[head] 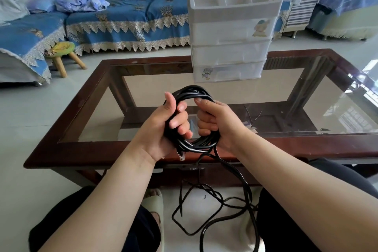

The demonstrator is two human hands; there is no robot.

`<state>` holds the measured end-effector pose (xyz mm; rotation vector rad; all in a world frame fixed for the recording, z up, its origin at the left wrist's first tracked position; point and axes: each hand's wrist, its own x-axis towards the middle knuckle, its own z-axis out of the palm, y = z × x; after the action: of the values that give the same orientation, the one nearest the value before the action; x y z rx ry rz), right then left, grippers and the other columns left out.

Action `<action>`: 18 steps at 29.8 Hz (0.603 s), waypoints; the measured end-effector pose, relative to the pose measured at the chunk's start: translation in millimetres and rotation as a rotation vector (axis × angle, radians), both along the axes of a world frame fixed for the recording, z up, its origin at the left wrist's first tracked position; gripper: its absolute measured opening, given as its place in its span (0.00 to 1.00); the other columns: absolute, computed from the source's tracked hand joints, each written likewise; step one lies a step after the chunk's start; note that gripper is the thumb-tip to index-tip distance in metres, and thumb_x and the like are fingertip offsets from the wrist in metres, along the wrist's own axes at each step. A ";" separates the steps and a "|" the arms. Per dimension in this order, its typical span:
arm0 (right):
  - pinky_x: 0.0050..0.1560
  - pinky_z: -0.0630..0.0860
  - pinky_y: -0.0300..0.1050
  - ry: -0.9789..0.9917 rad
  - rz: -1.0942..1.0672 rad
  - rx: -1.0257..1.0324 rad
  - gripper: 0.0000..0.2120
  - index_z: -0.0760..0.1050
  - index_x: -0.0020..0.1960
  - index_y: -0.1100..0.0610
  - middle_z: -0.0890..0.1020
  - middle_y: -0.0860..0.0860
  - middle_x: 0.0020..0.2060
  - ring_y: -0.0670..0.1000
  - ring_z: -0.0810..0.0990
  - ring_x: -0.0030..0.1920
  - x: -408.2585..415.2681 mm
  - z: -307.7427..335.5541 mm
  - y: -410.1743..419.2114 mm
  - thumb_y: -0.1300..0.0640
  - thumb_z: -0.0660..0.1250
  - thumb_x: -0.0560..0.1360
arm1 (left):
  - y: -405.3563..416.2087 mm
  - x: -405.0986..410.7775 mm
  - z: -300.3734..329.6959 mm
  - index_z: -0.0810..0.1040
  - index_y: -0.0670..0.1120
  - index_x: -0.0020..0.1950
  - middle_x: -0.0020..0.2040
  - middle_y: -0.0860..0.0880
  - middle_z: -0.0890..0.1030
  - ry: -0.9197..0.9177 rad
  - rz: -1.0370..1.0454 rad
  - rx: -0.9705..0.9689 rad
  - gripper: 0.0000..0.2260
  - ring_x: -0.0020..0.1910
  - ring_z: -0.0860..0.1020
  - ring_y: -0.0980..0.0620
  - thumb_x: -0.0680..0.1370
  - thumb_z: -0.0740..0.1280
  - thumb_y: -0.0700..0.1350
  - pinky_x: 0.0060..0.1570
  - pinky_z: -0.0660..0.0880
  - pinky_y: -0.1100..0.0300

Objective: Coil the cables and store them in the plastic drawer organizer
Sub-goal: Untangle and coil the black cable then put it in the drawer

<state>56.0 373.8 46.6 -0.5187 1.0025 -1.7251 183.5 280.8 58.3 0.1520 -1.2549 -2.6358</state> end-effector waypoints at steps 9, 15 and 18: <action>0.38 0.77 0.47 0.278 0.057 0.087 0.16 0.74 0.50 0.58 0.79 0.51 0.36 0.51 0.79 0.35 -5.0 -0.8 6.4 0.45 0.68 0.73 | -7.1 -1.1 12.5 0.69 0.46 0.36 0.16 0.55 0.63 -0.032 0.037 0.097 0.21 0.13 0.61 0.60 0.80 0.54 0.60 0.16 0.60 0.67; 0.44 0.77 0.47 0.681 0.231 0.342 0.33 0.68 0.65 0.51 0.82 0.52 0.50 0.51 0.84 0.41 -16.9 4.9 16.5 0.28 0.56 0.71 | -25.1 8.6 17.7 0.70 0.46 0.37 0.17 0.55 0.62 -0.066 0.214 0.181 0.20 0.13 0.60 0.58 0.80 0.56 0.59 0.16 0.58 0.68; 0.40 0.72 0.43 0.929 0.314 0.383 0.21 0.74 0.55 0.53 0.82 0.49 0.37 0.43 0.76 0.32 -28.5 12.7 23.1 0.38 0.62 0.74 | -30.0 13.1 17.4 0.71 0.45 0.38 0.17 0.54 0.62 -0.083 0.300 0.233 0.19 0.14 0.60 0.58 0.81 0.56 0.58 0.16 0.58 0.69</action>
<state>27.6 396.9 59.3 -1.1939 1.7338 -0.9368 196.5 250.8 75.7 0.4543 -0.8629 -2.5219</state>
